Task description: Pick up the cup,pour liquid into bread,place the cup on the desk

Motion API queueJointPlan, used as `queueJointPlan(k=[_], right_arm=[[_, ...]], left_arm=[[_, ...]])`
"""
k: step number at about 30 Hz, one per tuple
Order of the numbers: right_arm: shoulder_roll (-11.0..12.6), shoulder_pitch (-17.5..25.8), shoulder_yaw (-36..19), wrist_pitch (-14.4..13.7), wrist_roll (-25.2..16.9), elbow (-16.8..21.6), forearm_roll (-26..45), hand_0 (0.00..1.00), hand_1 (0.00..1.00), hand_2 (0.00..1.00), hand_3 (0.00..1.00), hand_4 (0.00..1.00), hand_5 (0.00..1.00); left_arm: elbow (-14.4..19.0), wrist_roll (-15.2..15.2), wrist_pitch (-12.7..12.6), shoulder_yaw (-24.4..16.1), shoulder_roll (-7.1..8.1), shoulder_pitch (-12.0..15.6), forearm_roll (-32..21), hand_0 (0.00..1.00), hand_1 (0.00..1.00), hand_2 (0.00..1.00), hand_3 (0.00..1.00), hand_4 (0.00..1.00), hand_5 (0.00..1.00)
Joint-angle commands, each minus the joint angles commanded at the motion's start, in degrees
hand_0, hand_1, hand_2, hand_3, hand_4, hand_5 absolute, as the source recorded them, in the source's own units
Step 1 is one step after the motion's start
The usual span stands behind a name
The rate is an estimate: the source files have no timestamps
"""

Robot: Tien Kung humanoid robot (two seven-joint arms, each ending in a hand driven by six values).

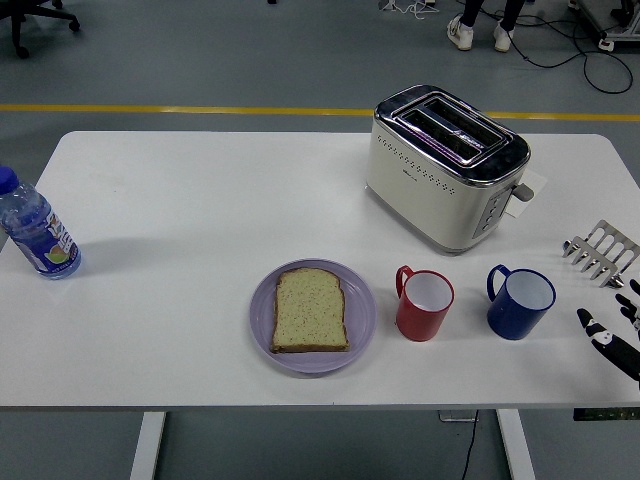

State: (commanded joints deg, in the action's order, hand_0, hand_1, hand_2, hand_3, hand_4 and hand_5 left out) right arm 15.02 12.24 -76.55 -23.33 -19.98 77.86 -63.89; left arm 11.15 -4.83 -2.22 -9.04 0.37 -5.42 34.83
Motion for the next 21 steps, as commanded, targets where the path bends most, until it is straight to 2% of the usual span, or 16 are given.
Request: queueJointPlan(k=[8,15,21], right_arm=[[0.3,0.3,3.2,-0.6,-0.6,0.1,0.1,0.937,0.876,0.973,0.998,0.948,0.106],[-2.4,-2.8,6.4,-2.2,-2.1,-3.0,0.1,0.942,0.878,0.974,0.998,0.970,0.093],[-3.2,-5.3,8.2,-2.1,-2.7,-5.0,0.9,0.945,0.878,0.975,0.998,0.971,0.094]], left_arm=[[0.0,0.0,0.0,-0.4,0.10,-0.3,0.1,0.635,0.645,0.656,0.547,0.320,0.843],[0.1,0.0,0.0,-0.8,0.08,-0.8,0.2,0.637,0.645,0.656,0.546,0.320,0.843],[0.1,0.0,0.1,-0.9,0.07,-1.0,0.1,0.638,0.645,0.655,0.546,0.320,0.843]])
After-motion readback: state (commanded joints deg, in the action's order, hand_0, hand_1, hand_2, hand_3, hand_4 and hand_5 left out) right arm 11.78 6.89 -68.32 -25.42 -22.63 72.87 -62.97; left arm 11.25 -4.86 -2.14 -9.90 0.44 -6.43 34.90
